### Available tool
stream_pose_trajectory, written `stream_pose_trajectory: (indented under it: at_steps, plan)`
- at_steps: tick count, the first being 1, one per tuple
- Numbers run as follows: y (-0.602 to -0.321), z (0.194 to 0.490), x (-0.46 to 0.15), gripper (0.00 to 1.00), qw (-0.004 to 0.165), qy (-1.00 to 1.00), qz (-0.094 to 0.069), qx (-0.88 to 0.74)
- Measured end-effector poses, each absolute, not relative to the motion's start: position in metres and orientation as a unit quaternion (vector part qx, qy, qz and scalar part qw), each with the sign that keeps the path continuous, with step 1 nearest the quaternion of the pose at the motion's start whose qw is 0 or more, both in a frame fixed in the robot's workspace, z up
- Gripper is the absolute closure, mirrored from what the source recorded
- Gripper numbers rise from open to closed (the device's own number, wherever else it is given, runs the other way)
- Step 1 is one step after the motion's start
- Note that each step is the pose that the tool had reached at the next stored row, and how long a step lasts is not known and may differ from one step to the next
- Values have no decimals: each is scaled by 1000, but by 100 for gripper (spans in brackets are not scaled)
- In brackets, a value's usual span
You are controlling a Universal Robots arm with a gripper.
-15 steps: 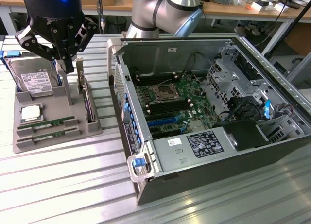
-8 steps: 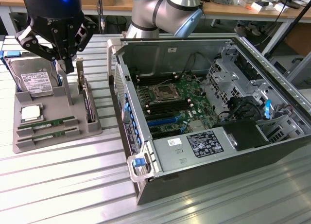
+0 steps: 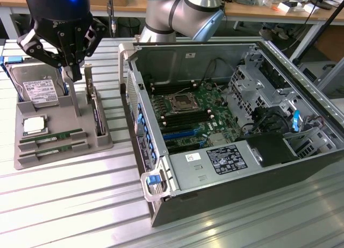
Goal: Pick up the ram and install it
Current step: 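Pick up the ram and move it above insertion slot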
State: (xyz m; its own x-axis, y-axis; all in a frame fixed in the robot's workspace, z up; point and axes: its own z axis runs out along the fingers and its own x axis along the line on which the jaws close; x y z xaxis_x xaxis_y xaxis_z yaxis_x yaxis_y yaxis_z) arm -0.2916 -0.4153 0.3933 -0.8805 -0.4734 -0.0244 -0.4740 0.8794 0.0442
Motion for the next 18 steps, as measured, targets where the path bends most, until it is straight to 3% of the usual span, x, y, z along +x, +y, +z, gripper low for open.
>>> stream_pose_trajectory:
  at_steps: [18]
  plan:
    - [-415,393,-292,90,6,960,25,-279]
